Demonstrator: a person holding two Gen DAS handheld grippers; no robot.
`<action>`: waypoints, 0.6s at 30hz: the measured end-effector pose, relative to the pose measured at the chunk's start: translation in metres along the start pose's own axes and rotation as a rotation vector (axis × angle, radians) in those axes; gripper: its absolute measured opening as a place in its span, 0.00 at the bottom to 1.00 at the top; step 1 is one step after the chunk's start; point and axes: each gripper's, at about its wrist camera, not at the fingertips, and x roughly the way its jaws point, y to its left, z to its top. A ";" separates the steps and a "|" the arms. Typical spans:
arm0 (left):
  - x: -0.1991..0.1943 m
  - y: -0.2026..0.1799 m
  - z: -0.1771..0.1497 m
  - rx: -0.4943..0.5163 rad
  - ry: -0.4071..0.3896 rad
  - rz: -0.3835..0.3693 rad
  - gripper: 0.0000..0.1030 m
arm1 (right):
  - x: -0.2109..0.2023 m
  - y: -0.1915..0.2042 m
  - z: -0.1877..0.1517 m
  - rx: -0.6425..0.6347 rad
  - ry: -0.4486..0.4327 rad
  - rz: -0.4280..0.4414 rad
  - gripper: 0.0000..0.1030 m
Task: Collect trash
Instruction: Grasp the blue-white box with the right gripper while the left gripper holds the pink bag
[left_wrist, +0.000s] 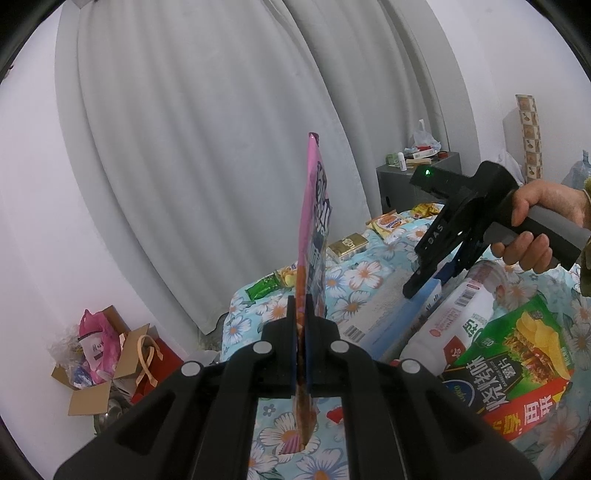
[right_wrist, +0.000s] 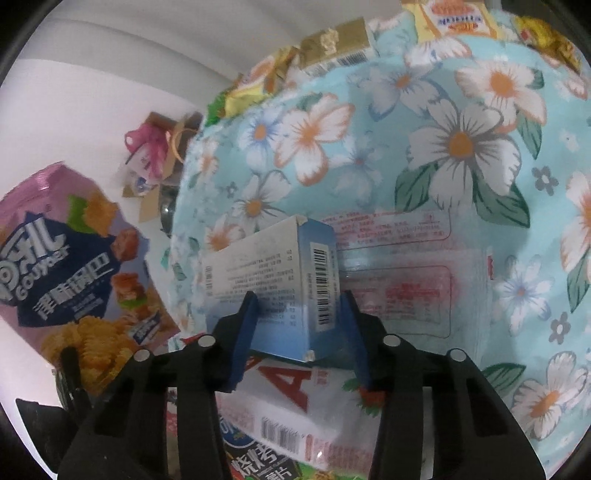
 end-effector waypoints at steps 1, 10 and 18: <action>0.000 0.000 0.000 0.001 -0.001 0.001 0.03 | -0.002 0.001 -0.001 -0.002 -0.008 0.005 0.38; -0.005 0.000 0.001 0.006 -0.017 0.015 0.03 | -0.027 0.006 -0.014 0.000 -0.098 0.093 0.30; -0.018 0.001 0.008 0.011 -0.052 0.042 0.03 | -0.056 0.006 -0.027 0.020 -0.188 0.180 0.29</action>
